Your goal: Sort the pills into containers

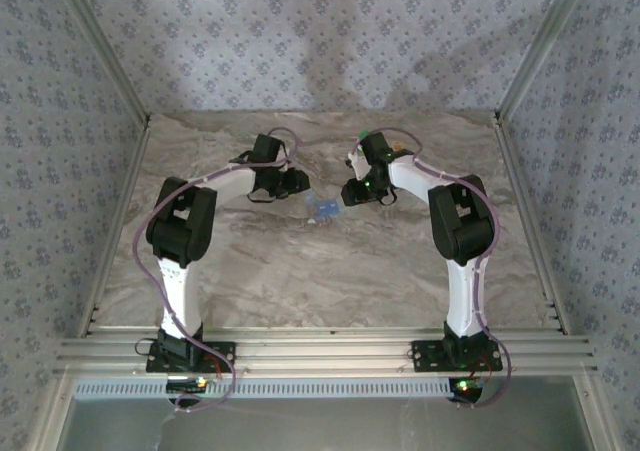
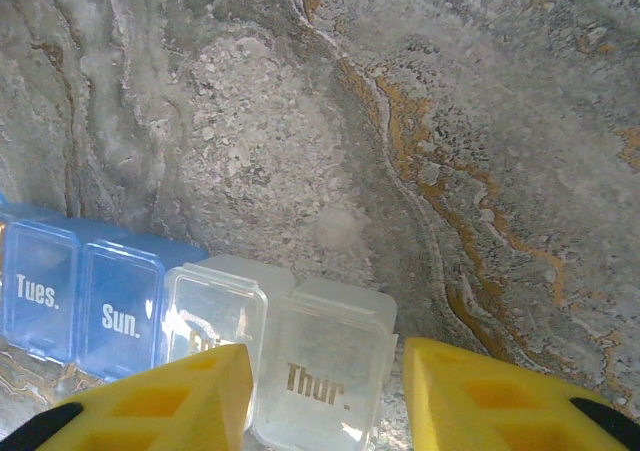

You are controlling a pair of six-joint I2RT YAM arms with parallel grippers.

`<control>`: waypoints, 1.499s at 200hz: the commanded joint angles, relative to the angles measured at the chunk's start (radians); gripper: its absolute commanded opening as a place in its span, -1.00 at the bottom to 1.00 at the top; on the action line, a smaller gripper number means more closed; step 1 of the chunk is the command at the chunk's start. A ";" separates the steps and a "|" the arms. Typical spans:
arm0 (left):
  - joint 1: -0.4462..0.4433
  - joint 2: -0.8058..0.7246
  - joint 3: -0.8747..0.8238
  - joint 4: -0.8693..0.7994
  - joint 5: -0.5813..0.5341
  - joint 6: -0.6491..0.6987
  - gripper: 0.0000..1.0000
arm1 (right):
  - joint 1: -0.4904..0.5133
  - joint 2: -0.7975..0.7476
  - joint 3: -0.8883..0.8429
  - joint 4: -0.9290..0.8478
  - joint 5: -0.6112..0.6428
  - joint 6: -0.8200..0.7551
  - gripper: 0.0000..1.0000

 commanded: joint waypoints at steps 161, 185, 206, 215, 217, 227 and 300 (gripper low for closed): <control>-0.081 -0.129 -0.110 0.029 0.115 -0.017 -0.45 | -0.007 0.045 -0.024 -0.028 0.004 0.037 -0.10; -0.080 -0.121 -0.129 0.046 0.095 -0.024 -0.55 | -0.004 0.045 -0.024 -0.032 0.005 0.035 -0.09; -0.082 -0.125 -0.143 0.055 0.074 -0.029 -0.61 | -0.002 0.047 -0.023 -0.039 0.009 0.030 -0.10; -0.085 -0.125 -0.143 0.044 0.050 -0.020 -0.66 | -0.001 0.048 -0.024 -0.039 0.009 0.028 -0.09; -0.086 -0.125 -0.142 0.042 0.044 -0.017 -0.67 | 0.000 0.048 -0.024 -0.039 0.009 0.028 -0.09; -0.090 -0.119 -0.136 0.023 0.023 -0.005 -0.73 | 0.000 0.049 -0.024 -0.039 0.008 0.028 -0.10; -0.156 -0.064 -0.082 -0.104 -0.117 0.082 -1.00 | 0.000 0.048 -0.015 -0.051 0.011 0.020 -0.10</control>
